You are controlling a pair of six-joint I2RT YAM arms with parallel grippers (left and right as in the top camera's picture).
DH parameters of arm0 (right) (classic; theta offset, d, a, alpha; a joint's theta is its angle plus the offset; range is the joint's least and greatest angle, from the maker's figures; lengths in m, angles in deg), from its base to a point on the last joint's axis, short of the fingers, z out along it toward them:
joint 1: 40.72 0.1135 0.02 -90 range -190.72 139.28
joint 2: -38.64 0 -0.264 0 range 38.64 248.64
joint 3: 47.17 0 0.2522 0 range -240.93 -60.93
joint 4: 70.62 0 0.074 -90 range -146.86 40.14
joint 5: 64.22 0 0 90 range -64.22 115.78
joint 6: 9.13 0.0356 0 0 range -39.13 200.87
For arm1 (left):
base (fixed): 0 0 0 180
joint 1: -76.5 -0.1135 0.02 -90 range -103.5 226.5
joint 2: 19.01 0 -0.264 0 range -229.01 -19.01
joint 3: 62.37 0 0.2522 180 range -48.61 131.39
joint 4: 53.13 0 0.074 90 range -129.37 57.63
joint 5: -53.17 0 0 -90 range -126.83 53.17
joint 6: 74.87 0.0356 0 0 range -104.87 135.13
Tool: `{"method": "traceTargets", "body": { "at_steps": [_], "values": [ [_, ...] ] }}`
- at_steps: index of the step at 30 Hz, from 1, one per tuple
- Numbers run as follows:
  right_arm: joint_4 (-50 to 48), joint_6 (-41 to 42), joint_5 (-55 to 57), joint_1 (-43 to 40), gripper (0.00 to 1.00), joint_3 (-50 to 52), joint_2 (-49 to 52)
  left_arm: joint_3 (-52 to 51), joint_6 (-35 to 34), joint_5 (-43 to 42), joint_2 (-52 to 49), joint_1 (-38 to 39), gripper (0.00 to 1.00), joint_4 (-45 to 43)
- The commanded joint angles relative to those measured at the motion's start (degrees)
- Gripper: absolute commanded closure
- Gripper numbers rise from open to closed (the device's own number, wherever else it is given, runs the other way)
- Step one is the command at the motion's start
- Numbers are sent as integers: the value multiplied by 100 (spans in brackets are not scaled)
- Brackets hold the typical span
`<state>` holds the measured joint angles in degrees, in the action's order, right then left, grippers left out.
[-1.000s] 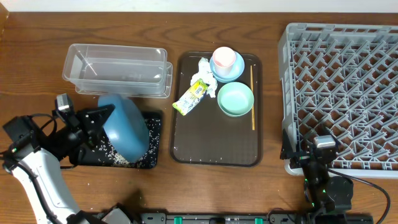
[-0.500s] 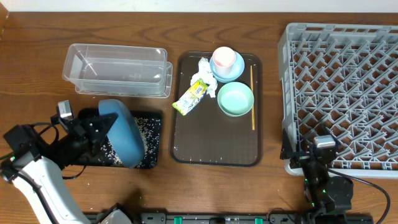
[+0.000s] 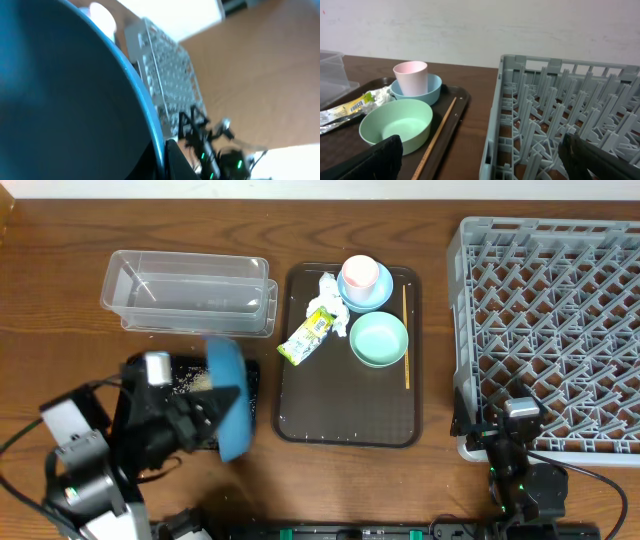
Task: Sort waste into correct bins and load items into the dishwasher rack
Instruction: 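Tilt the blue bowl with the left gripper, pouring rice onto black tray, then carry the emptied blue bowl back onto the brown tray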
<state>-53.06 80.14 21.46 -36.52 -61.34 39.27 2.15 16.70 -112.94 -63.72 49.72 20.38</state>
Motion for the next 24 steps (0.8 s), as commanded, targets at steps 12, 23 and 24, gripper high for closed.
{"method": "traceTargets", "body": {
  "at_steps": [12,23,24],
  "values": [
    [22,-76,-22,59,1,9,-24,79,-450,1980,715,2699,94,-33],
    [22,-76,-22,59,1,9,-24,79,-2520,4741,400,4719,94,-1080],
    [22,-76,-22,59,1,9,-24,79,-2570,4959,284,4979,94,-1165]
  ]
}}
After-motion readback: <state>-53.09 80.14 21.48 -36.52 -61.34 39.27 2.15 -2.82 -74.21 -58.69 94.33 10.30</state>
